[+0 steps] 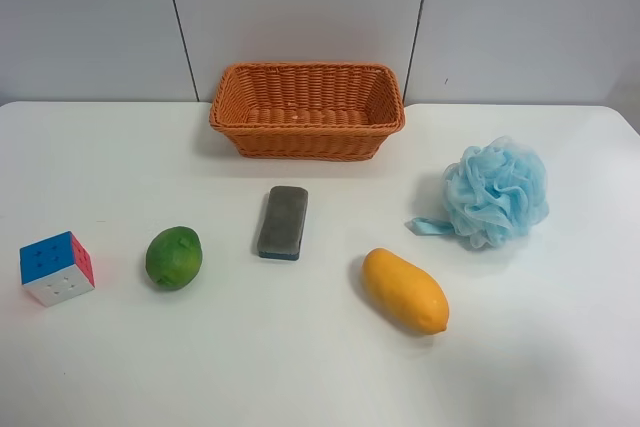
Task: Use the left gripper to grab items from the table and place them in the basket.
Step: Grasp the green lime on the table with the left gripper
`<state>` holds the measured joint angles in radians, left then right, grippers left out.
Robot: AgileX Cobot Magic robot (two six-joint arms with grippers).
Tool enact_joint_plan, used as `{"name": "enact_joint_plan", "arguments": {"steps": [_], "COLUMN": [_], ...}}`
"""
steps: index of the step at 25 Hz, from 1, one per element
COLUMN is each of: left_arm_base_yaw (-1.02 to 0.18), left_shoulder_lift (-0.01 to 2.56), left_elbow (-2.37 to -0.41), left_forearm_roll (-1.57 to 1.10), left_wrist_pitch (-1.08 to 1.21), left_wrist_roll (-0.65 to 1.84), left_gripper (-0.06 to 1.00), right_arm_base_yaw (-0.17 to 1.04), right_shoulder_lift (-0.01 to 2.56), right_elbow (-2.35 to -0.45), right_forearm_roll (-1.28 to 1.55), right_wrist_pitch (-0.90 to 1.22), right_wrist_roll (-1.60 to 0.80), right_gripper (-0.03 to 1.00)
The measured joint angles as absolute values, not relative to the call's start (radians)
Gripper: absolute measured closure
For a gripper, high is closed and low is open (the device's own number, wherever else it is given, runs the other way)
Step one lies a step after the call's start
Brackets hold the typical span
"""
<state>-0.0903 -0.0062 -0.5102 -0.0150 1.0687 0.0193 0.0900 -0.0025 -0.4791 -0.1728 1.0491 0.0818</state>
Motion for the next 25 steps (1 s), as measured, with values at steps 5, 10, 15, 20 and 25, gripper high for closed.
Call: {"name": "enact_joint_plan", "arguments": {"steps": [5,10,15,20,25], "left_arm_base_yaw": [-0.090,-0.090,-0.090,-0.090,-0.090], "left_shoulder_lift": [-0.006,-0.006,-0.006,0.002,0.173], "left_elbow": [-0.510,-0.510,-0.510,-0.512,-0.599], "left_forearm_roll": [-0.015,-0.015,-0.015,-0.009,-0.009], "left_wrist_pitch": [1.069,1.069,1.069,1.068,1.068], "left_wrist_roll": [0.019,0.019,0.019,0.012,-0.013], "left_gripper": [-0.05,-0.05,-0.05,-0.05,-0.05], "right_arm_base_yaw": [0.090,0.090,0.090,0.090,0.090], "right_shoulder_lift": [-0.003,-0.003,-0.003,-0.003,-0.003], "right_elbow": [-0.479,-0.479,-0.479,-0.479,-0.479], "right_forearm_roll": [-0.173,-0.173,-0.173,-0.173,-0.173], "right_wrist_pitch": [1.049,1.049,1.049,1.049,1.049], "right_wrist_roll": [0.082,0.082,0.082,0.082,0.082], "right_gripper": [-0.02,-0.02,-0.02,-0.02,-0.02]}}
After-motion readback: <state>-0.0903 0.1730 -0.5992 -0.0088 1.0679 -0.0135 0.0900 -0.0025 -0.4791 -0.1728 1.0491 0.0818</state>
